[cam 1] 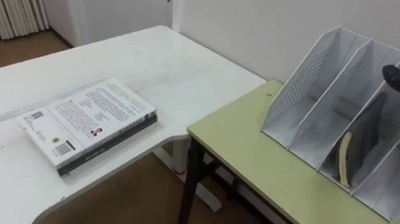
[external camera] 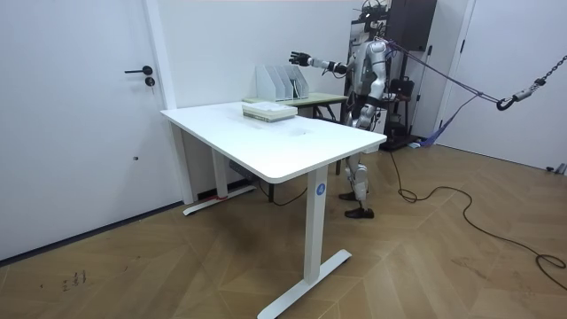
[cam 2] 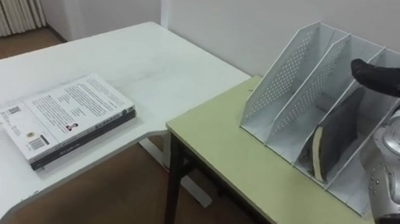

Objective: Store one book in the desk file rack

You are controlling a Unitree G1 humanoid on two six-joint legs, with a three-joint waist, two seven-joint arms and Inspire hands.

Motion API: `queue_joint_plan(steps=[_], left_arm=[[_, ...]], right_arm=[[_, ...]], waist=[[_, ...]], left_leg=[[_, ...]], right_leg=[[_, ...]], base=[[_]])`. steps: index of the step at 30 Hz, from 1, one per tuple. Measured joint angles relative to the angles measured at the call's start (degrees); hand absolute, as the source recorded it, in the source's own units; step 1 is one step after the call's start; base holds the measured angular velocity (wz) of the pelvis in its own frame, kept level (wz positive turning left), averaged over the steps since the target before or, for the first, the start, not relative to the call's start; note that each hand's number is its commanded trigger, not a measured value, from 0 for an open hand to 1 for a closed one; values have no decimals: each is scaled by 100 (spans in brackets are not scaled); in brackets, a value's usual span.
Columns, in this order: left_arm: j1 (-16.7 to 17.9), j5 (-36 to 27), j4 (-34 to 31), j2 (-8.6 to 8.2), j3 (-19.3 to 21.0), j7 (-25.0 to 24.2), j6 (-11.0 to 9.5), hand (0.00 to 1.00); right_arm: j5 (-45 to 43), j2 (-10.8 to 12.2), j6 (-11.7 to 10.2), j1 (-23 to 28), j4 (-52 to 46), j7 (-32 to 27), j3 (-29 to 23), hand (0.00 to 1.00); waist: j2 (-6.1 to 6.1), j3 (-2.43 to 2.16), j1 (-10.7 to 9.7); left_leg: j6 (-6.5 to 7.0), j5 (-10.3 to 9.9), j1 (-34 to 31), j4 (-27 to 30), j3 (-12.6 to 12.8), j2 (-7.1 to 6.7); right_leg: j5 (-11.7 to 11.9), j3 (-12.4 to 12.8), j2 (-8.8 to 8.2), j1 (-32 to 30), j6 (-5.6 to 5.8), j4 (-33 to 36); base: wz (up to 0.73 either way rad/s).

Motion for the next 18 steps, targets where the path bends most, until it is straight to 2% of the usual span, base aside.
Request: queue_joint_plan(steps=[11, 18], left_arm=[[-11, -2, -2, 1, 0, -9, -9, 0], [-9, -3, -2, -2, -9, -9, -49, 0]], right_arm=[[2, -19, -51, -78, 0, -24, 3, 0], [40, -18, -110, -64, -298, -23, 6, 0]], waist=[[-14, 10, 19], [11, -3, 6]], left_leg=[[0, 0, -12, 2, -11, -3], [0, 0, -43, 3, -2, -6]], right_leg=[[-2, -20, -9, -4, 3, -10], [-3, -9, -7, -40, 6, -13]], base=[[0], [0]])
